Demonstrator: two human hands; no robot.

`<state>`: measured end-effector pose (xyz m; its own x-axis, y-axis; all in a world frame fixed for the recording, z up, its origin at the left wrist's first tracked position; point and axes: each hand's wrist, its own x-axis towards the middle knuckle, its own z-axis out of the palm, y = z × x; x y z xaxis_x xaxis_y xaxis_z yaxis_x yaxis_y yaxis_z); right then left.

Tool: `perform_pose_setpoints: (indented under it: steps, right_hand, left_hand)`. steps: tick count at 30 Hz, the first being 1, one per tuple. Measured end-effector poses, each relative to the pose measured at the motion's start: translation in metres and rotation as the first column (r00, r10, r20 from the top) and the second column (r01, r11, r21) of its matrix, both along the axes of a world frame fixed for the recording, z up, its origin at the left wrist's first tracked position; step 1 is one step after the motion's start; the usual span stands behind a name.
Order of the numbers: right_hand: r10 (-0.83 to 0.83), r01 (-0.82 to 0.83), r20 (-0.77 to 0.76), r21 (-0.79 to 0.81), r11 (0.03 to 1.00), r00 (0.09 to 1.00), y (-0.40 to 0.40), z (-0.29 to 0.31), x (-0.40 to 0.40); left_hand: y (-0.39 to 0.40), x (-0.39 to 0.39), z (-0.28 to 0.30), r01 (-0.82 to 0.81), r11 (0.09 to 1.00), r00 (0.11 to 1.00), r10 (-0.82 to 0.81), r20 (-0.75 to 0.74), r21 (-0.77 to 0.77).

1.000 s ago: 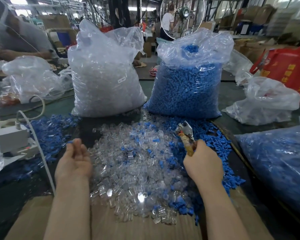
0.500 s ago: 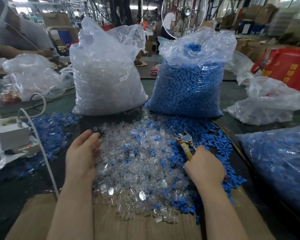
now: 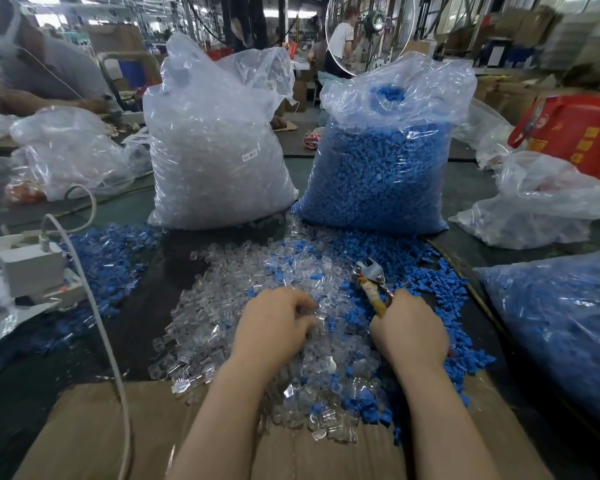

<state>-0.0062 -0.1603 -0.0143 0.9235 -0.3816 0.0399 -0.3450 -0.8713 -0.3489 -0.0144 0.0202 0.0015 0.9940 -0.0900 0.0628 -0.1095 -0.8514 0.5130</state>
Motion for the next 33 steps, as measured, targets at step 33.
perform_pose_setpoints:
  steps: [33]
  right_hand:
    - [0.194,-0.518,0.534,0.566,0.641,0.823,0.023,0.008,-0.003]
  left_hand:
    - [-0.018,0.001,-0.001,-0.136,0.668,0.954,0.289,0.086,-0.732]
